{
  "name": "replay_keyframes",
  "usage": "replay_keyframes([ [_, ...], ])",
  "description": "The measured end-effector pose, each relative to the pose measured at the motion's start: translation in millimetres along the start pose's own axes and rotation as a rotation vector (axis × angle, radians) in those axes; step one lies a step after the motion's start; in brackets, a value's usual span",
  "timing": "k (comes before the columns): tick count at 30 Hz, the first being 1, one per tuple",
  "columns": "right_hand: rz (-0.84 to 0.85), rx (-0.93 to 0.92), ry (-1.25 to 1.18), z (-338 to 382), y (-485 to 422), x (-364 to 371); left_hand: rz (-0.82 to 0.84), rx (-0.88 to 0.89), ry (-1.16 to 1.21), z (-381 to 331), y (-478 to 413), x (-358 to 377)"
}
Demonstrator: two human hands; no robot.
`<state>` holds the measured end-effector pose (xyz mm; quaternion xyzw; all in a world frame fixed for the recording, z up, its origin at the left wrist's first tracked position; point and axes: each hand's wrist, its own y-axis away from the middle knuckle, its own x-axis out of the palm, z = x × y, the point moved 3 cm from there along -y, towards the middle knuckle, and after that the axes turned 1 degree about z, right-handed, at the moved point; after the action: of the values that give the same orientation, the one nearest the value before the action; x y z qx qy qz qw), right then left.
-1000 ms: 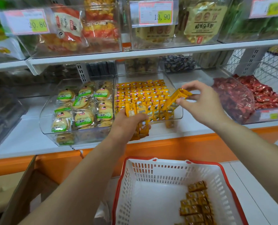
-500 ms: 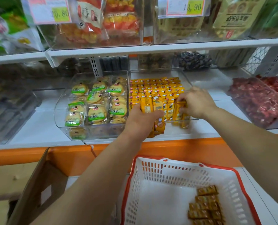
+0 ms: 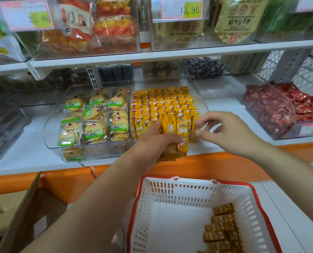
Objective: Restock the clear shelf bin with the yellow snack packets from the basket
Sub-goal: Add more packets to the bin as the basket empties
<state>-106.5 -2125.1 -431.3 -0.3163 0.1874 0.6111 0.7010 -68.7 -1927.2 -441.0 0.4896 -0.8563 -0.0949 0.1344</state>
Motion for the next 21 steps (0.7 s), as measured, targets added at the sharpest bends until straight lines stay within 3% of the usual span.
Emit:
replay_keyframes([
  [6,0.065,0.239,-0.481,3,32,14,0.074,0.012,-0.095,2,12,25],
  [14,0.026,0.168,-0.532,10,34,-3,0.157,0.036,-0.113,4,14,34],
  [21,-0.185,0.293,-0.76,-2,33,-9,-0.025,0.065,-0.026,6,9,17],
])
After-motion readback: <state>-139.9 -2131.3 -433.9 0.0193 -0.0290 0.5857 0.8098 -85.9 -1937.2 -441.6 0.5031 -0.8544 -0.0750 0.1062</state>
